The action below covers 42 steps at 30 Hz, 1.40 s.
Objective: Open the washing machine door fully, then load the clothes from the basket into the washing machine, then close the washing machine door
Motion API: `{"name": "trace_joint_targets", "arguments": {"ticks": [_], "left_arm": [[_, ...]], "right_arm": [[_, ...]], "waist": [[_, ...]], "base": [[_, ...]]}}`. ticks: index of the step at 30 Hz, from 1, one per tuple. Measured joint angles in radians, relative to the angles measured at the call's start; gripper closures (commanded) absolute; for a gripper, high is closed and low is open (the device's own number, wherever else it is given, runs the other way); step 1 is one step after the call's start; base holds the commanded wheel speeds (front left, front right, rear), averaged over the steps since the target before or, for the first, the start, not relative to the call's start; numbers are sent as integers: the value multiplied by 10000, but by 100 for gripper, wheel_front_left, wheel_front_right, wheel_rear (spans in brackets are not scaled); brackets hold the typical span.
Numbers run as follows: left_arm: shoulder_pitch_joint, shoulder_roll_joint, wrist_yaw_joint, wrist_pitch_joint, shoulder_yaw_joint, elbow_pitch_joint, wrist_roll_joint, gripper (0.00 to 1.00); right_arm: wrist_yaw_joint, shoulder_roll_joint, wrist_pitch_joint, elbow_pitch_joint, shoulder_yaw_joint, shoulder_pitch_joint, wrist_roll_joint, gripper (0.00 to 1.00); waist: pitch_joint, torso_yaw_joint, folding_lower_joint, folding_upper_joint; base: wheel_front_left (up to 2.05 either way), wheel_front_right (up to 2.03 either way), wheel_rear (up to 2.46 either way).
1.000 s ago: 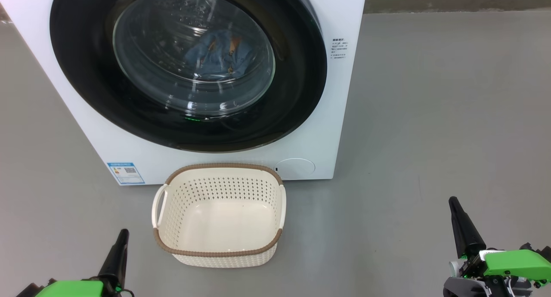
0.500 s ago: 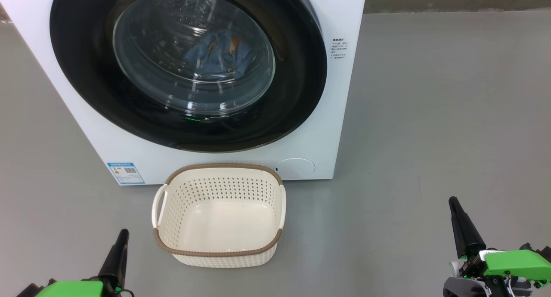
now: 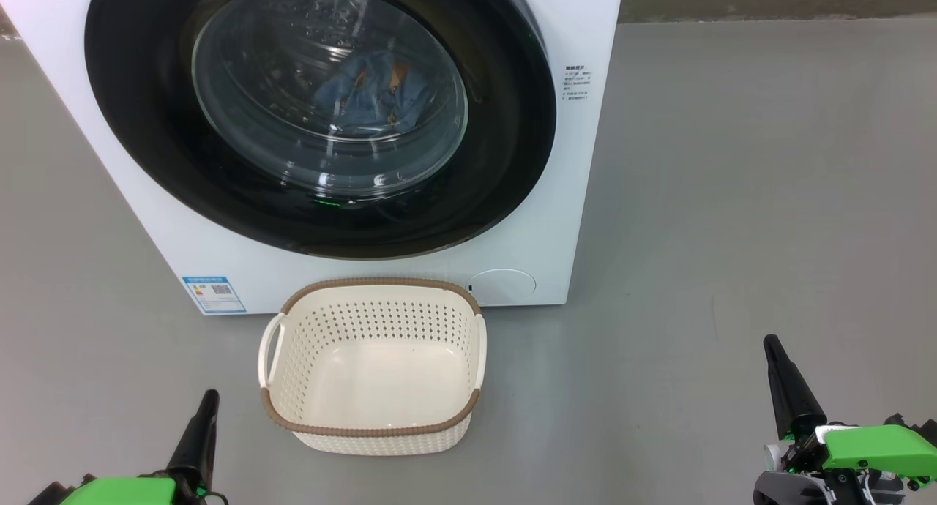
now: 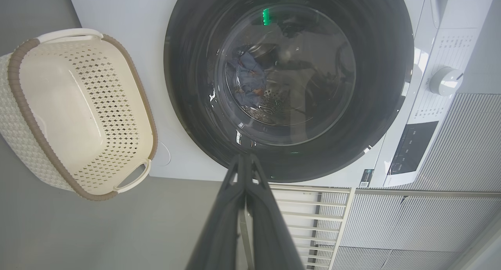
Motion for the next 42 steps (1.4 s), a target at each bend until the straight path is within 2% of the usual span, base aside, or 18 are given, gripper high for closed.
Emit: {"name": "trace_joint_targets", "arguments": {"ticks": [42], "left_arm": [[0,-29,0,2,13,0,0,100]], "right_arm": [[0,67,73,6,-111,0,-29,100]], "waist": [[0,0,0,-1]], "base": [[0,0,0]]}}
